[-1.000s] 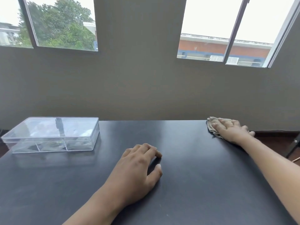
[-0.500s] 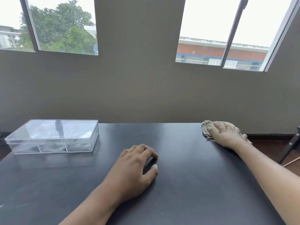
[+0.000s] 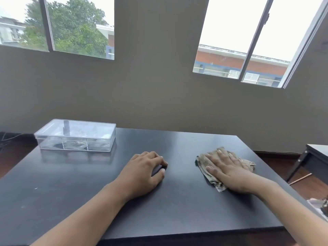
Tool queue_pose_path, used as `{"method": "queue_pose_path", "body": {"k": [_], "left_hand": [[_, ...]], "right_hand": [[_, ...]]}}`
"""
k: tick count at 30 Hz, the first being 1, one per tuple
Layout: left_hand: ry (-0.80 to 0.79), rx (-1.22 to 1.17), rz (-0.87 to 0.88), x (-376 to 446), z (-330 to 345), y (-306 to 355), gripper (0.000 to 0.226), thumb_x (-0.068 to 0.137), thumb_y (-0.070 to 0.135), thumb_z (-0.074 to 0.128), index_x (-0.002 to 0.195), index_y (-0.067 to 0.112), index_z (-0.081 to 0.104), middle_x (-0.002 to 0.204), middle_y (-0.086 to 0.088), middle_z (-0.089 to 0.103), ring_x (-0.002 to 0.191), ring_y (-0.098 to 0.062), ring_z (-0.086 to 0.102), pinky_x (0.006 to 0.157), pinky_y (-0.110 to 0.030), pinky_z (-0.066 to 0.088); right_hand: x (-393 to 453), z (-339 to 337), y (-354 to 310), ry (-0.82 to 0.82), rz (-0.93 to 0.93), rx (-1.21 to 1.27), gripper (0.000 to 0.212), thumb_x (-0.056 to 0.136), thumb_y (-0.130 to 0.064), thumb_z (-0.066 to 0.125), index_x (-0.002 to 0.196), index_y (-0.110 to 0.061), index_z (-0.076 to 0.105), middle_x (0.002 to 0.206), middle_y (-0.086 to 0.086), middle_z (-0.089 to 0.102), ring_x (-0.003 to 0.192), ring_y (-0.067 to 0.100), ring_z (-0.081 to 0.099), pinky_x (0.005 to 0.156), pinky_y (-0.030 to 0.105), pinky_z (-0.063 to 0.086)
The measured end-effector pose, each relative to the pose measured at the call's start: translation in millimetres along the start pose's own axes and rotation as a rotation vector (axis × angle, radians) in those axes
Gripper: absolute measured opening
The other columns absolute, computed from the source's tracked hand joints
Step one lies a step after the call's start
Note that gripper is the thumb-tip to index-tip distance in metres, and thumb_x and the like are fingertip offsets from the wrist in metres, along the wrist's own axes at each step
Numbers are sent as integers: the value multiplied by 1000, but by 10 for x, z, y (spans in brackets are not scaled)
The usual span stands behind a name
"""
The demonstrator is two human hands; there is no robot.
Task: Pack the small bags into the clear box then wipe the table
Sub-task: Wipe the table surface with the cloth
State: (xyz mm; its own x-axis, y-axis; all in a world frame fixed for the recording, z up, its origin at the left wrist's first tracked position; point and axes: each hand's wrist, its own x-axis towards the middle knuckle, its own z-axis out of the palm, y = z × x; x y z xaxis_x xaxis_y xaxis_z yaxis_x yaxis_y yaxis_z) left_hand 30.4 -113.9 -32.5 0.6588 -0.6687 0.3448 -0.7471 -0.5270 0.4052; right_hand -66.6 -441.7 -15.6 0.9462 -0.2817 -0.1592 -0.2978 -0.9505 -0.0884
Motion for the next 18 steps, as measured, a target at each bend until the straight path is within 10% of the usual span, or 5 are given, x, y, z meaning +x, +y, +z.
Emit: {"method": "queue_pose_path", "body": {"k": [7, 18], "left_hand": [[-76, -14, 73, -526, -326, -261, 36, 98, 55, 45, 130, 47, 59, 133, 31, 53, 136, 19, 33, 110, -13, 25], [71, 122, -61, -796, -509, -431, 35, 93, 54, 44, 123, 47, 60, 128, 36, 52, 122, 8, 48, 108, -23, 35]], "right_hand": [[-577, 29, -678, -119, -279, -59, 60, 73, -98, 6, 129, -87, -14, 154, -33, -29, 153, 16, -27, 124, 54, -10], [184, 98, -1631, -98, -446, 18, 60, 79, -95, 19, 135, -84, -1, 171, -19, -9, 157, 25, -17, 120, 61, -14]]}}
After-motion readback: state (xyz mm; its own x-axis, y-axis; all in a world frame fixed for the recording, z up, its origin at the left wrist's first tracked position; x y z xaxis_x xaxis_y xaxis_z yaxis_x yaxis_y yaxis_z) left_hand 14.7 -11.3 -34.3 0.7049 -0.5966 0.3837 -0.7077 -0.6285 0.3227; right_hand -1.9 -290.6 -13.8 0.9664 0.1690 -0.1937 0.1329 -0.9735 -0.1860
